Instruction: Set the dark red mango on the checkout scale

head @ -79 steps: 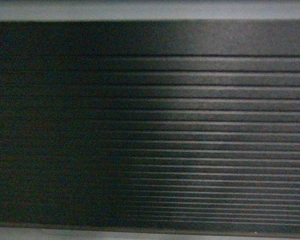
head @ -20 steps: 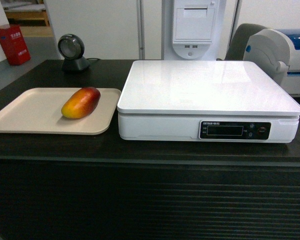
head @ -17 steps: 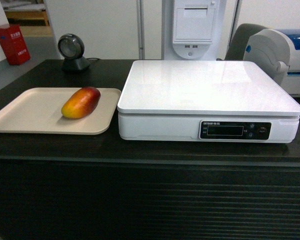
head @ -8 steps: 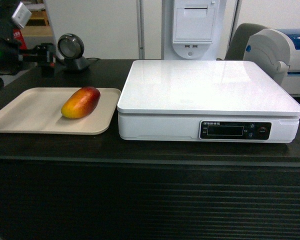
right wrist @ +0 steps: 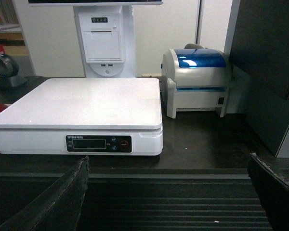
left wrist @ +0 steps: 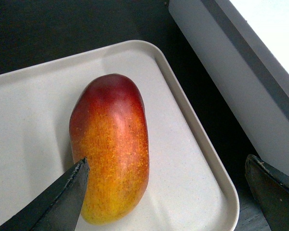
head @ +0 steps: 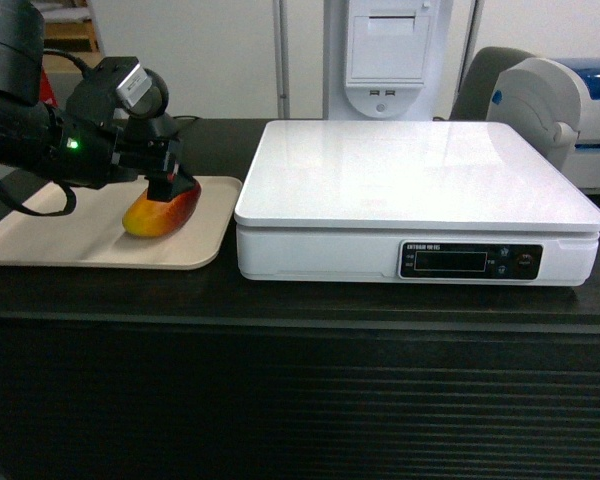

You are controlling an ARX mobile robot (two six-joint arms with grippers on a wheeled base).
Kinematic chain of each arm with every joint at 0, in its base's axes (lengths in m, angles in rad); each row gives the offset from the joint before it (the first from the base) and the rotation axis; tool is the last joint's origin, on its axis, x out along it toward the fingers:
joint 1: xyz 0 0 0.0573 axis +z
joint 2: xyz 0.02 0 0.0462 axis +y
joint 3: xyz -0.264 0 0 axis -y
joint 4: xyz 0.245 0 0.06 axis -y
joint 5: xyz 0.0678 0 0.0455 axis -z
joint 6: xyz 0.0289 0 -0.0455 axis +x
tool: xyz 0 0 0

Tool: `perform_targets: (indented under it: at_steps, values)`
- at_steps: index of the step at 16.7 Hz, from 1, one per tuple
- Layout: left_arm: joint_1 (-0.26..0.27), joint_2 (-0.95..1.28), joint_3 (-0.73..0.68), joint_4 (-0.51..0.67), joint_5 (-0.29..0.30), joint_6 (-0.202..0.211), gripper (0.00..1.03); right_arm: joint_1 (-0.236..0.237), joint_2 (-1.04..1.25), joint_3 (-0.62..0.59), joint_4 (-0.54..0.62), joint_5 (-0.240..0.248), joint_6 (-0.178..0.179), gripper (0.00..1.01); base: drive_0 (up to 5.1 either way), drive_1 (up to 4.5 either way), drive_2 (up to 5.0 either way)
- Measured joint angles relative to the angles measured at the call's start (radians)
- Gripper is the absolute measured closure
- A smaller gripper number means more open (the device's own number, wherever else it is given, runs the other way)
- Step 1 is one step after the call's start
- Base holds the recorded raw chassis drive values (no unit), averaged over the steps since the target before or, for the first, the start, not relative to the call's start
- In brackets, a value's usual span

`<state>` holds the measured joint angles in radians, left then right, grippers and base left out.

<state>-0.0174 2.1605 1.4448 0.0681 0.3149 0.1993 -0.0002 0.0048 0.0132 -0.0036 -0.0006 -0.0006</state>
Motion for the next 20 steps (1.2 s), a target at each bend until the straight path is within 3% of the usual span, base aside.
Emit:
perform_targets:
  at_steps: [6, 12, 20]
  values:
    - [0.0, 0.043, 0.011, 0.018, -0.051, 0.018, 0.05, 0.0, 0.0, 0.0, 0.0, 0.0, 0.0, 0.03, 0.0, 0.0, 0.0]
    - [0.014, 0.186, 0.194, -0.027, -0.079, 0.011, 0.05, 0.0, 0.0, 0.0, 0.0, 0.0, 0.0, 0.03, 0.0, 0.0, 0.0]
    - [0.027, 0.288, 0.311, -0.113, -0.055, 0.014, 0.05, 0.0, 0.0, 0.0, 0.0, 0.0, 0.0, 0.03, 0.0, 0.0, 0.0]
